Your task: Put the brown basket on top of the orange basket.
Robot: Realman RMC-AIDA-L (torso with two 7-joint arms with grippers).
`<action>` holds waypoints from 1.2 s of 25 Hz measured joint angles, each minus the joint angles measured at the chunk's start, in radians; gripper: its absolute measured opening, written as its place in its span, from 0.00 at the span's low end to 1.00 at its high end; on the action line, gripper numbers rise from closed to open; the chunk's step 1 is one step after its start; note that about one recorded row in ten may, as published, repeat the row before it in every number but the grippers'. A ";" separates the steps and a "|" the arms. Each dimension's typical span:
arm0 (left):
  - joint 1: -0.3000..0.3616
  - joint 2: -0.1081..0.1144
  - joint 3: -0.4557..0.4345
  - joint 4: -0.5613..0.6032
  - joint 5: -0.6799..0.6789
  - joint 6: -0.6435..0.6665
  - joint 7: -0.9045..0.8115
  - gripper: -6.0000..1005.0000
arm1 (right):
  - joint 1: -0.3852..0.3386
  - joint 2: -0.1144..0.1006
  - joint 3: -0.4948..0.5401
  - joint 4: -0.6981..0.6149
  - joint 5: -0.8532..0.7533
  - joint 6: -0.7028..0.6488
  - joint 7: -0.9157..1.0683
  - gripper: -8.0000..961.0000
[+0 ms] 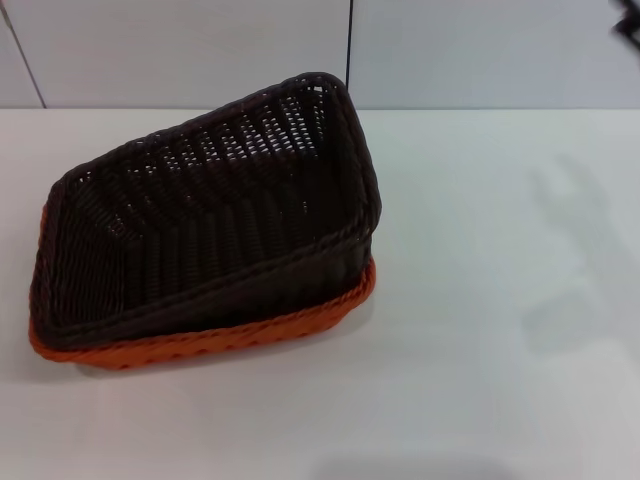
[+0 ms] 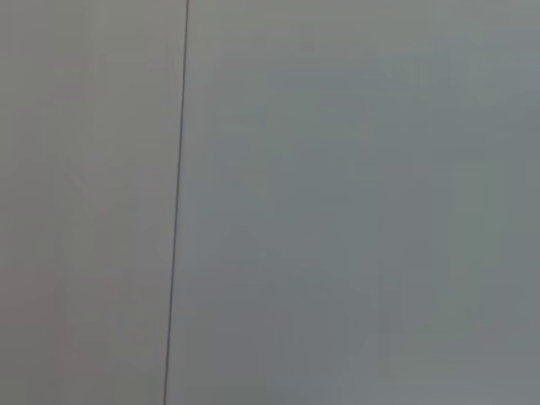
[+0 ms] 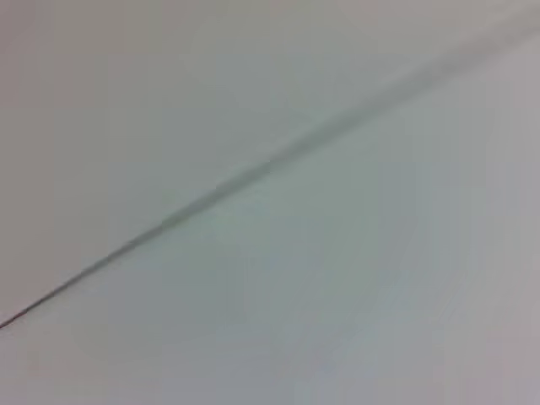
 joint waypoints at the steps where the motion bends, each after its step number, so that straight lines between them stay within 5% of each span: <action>1: 0.000 0.000 0.002 -0.001 0.000 0.001 -0.001 0.80 | 0.000 0.000 0.000 0.000 0.000 0.000 0.000 0.74; 9: 0.003 0.000 0.008 0.001 0.001 0.014 -0.022 0.80 | 0.041 -0.006 -0.006 0.423 0.487 0.609 0.218 0.74; 14: 0.007 0.002 0.013 0.007 0.011 0.025 -0.048 0.80 | 0.050 -0.008 -0.052 0.712 0.442 0.948 0.619 0.74; 19: -0.016 0.004 0.014 0.067 0.014 0.032 -0.101 0.80 | 0.122 -0.005 -0.157 1.023 0.444 1.309 0.771 0.74; 30: -0.032 0.006 0.014 0.120 0.014 0.029 -0.107 0.80 | 0.138 -0.003 -0.259 1.121 0.526 1.391 0.785 0.74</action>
